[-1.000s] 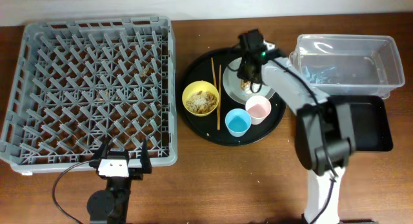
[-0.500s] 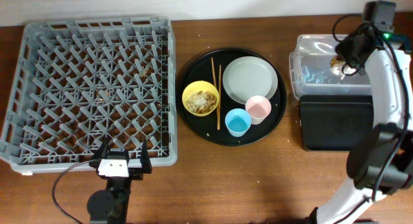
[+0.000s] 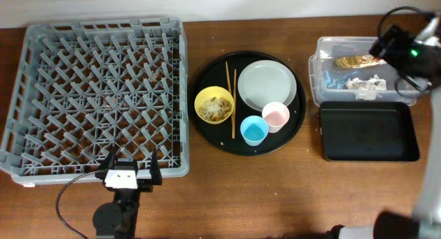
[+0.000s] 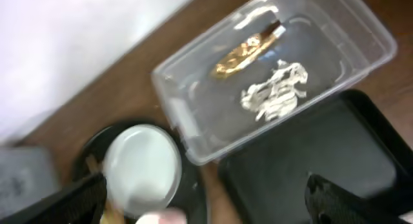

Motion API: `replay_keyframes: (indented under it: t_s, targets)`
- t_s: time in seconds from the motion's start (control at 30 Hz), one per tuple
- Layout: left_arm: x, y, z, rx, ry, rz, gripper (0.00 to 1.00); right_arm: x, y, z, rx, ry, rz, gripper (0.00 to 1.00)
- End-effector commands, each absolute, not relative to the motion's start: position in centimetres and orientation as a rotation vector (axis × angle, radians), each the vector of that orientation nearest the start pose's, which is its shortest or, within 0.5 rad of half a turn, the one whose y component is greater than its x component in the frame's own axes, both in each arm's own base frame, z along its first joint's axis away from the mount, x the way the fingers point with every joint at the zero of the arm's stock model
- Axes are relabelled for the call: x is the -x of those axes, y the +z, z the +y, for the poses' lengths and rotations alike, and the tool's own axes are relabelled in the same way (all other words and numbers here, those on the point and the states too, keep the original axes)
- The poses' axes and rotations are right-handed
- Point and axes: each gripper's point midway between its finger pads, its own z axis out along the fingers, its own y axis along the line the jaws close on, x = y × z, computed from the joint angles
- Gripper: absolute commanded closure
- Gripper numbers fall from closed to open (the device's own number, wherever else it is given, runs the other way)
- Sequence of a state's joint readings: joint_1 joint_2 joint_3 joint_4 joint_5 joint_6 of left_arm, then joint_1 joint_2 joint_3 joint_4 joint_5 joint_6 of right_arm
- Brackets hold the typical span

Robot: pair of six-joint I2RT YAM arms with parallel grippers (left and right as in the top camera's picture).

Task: Sort waste into correct bins and load items into the dishwasher rack

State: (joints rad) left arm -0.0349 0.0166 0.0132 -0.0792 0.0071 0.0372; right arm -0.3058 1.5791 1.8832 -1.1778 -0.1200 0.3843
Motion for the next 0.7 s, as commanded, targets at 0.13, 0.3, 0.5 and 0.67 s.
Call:
replay_keyframes:
  t_s: [0.13,0.3,0.5,0.67]
  targets:
    - [-24.6,15.5,-0.8,-0.068,0.012,1.655,0.01,-32.5,33.1,-1.4,-0.466,0.279,2.505,0.01]
    - [-24.6,15.5,-0.8,-0.068,0.012,1.655,0.01,-31.6,32.3,2.1,-0.314,0.31,2.582,0.02]
    - [-24.6,16.0,-0.2,-0.029,0.03,1.634,0.01,-30.6,31.6,1.9,-0.326,0.275,2.634,0.02]
    - [-24.1,20.2,-2.0,-0.109,-0.058,1.628,0.01,-30.3,31.4,1.9,-0.324,0.269,2.645,0.02]
